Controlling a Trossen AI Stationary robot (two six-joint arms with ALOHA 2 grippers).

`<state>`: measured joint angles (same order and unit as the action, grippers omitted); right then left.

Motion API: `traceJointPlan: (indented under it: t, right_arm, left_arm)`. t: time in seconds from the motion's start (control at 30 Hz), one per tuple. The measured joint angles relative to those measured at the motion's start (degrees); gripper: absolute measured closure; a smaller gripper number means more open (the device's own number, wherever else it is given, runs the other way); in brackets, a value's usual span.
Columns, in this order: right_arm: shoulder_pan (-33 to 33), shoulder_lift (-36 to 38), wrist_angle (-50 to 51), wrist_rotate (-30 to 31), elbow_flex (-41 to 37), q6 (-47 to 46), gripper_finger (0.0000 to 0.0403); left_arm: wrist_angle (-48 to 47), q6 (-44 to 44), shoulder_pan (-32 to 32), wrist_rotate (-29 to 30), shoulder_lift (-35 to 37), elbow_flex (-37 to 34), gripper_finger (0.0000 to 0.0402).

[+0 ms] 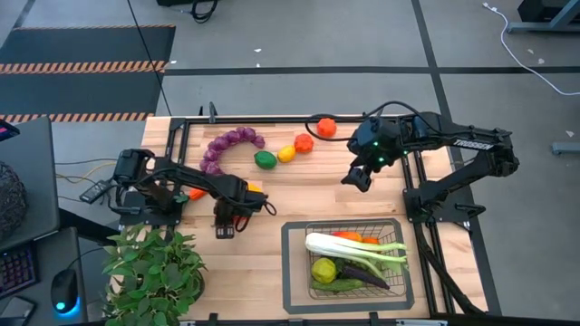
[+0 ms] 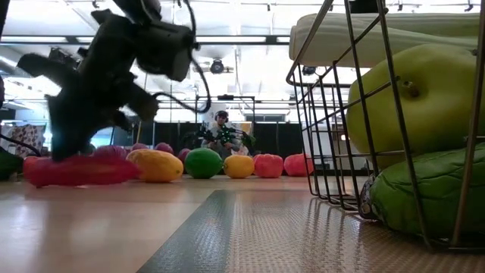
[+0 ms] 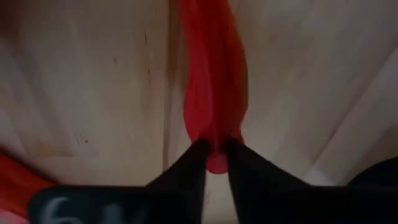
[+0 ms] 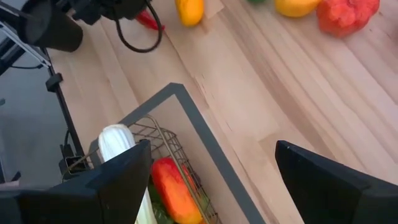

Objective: Build produce basket
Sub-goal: Put the red chili pepper into the wire basket

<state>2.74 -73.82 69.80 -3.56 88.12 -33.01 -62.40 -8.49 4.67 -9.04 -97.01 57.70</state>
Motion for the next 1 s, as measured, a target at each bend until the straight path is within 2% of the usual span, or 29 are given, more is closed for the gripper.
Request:
traceJointPlan:
  t: [0.1,0.17,0.37,0.53,0.87,1.0]
  right_arm:
    - [0.0,0.0,1.3,-0.3,0.0,0.0,0.0056]
    - [0.0,0.0,1.6,-0.3,0.0,0.0,0.0056]
    - [-0.7,0.0,2.1,-1.0,0.0,0.0,0.0056]
    - [-2.4,0.0,1.5,-2.6,0.0,-1.9,0.0056]
    - [-5.7,0.0,-14.0,0.6,0.0,-5.3,0.0056]
    - [-5.7,0.3,-15.6,4.0,0.0,-7.7,0.0056]
  left_arm:
    - [-0.5,-1.7,0.0,0.0,0.0,3.9,0.0385]
    - [-0.5,-2.5,0.0,0.0,0.0,7.5,0.0394]
    - [-0.1,-4.7,-0.9,0.3,0.0,20.8,0.0382]
    - [0.3,-7.2,-2.5,1.7,0.0,30.4,0.039]
    - [11.9,-10.5,-4.6,3.1,0.0,43.9,0.0384]
    - [15.0,-10.5,-4.5,4.6,0.1,46.7,0.0389]
